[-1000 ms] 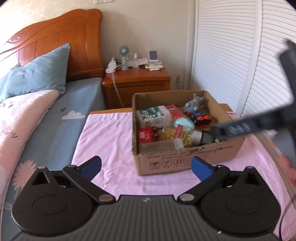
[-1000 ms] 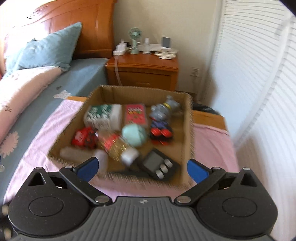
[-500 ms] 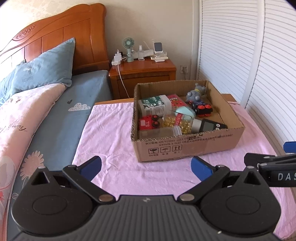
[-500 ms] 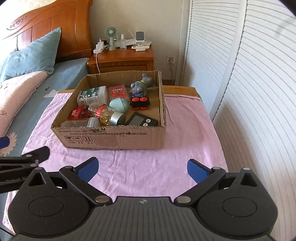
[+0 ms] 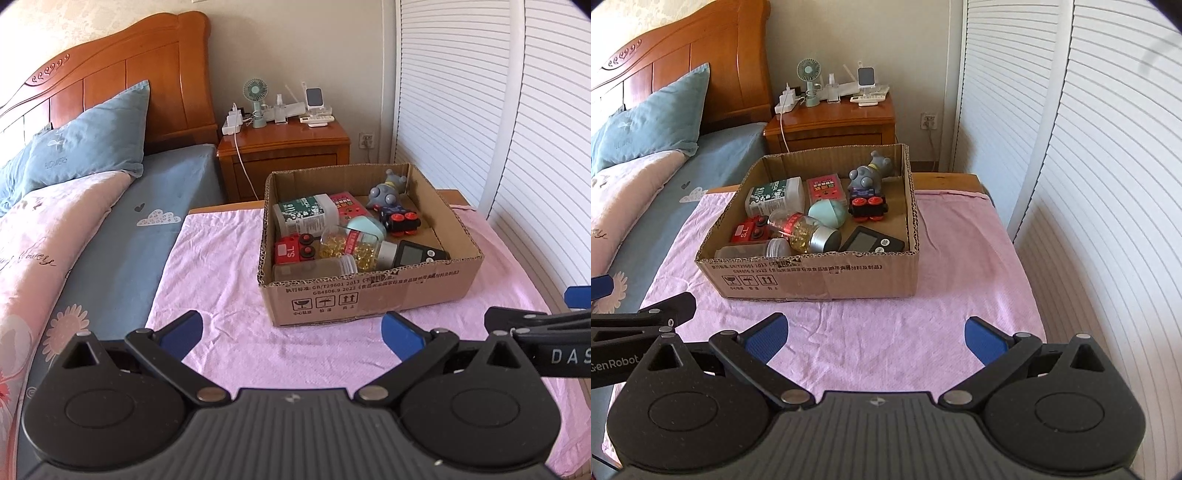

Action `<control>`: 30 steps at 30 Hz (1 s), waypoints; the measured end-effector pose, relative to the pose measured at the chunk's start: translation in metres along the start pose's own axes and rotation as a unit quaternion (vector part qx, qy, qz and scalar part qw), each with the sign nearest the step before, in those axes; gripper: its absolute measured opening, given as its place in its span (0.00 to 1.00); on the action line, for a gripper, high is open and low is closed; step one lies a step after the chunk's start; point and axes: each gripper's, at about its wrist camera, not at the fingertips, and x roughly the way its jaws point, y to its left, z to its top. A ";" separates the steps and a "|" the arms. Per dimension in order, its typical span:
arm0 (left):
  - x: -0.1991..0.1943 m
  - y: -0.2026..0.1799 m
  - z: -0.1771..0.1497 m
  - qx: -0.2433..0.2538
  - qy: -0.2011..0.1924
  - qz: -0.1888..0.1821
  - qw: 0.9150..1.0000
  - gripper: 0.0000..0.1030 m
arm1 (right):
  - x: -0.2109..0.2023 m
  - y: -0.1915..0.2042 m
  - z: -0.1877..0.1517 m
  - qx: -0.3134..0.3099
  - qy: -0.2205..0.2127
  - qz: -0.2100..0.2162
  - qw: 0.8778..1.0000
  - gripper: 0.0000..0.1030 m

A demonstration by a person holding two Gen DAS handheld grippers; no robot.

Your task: Organize rigid objects

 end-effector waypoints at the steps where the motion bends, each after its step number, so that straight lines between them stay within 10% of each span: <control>1: 0.000 0.000 0.000 0.000 0.001 0.000 1.000 0.99 | 0.000 0.000 0.000 0.000 0.000 0.000 1.000 1.00; 30: -0.003 -0.001 0.001 -0.002 0.000 -0.001 1.000 0.99 | -0.002 -0.001 0.000 -0.002 -0.004 -0.012 1.000 1.00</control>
